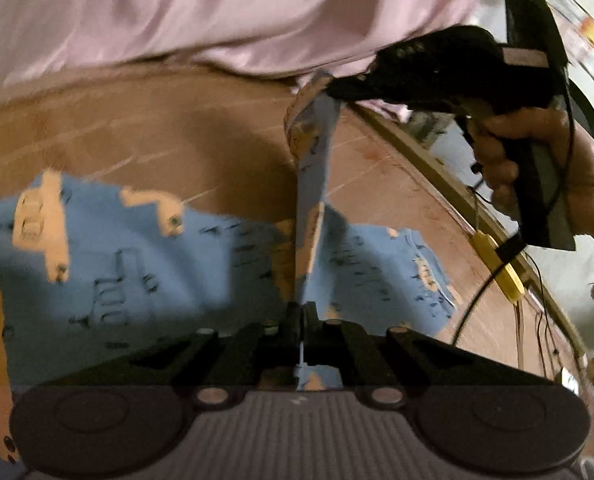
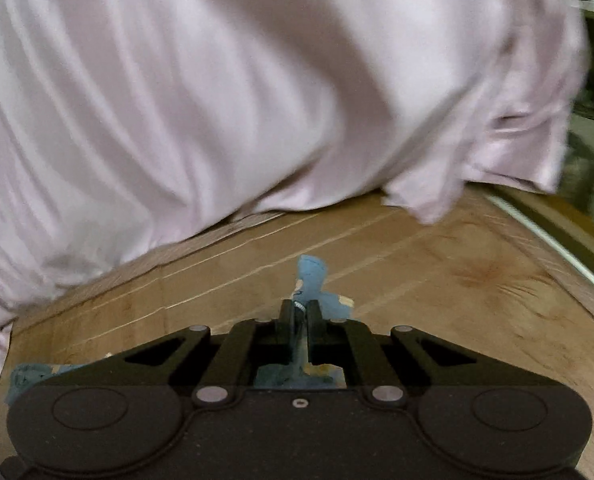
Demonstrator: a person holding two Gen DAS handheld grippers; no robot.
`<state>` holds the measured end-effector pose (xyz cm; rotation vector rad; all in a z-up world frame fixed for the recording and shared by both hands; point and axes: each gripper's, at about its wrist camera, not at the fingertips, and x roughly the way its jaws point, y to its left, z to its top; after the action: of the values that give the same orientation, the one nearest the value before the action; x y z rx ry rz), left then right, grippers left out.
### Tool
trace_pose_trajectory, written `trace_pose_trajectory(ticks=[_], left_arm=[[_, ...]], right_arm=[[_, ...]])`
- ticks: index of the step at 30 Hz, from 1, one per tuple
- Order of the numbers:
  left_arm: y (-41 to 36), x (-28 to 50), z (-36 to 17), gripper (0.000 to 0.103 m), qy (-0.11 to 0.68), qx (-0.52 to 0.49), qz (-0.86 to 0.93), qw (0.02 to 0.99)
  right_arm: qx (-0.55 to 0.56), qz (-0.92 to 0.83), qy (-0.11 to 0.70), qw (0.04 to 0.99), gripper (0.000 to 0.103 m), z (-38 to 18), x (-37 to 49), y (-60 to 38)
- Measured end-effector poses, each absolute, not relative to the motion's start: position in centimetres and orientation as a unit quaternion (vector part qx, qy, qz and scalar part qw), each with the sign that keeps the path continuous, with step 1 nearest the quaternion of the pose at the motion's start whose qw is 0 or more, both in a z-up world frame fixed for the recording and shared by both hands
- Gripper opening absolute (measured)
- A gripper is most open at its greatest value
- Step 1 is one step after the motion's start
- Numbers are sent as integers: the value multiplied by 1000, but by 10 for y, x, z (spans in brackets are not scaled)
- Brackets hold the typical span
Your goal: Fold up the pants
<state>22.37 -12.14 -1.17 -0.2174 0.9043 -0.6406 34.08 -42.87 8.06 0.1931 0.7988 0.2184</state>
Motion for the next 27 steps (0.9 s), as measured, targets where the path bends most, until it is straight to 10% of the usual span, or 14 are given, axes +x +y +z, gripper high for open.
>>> trace_pose_trajectory(ticks=[18, 27], left_arm=[[-202, 168, -35, 1, 410, 88, -356, 836], [-203, 167, -36, 1, 408, 99, -356, 835]], right_arm=[[296, -79, 373, 876, 5, -21, 191, -529], [166, -50, 325, 930, 5, 6, 192, -499]])
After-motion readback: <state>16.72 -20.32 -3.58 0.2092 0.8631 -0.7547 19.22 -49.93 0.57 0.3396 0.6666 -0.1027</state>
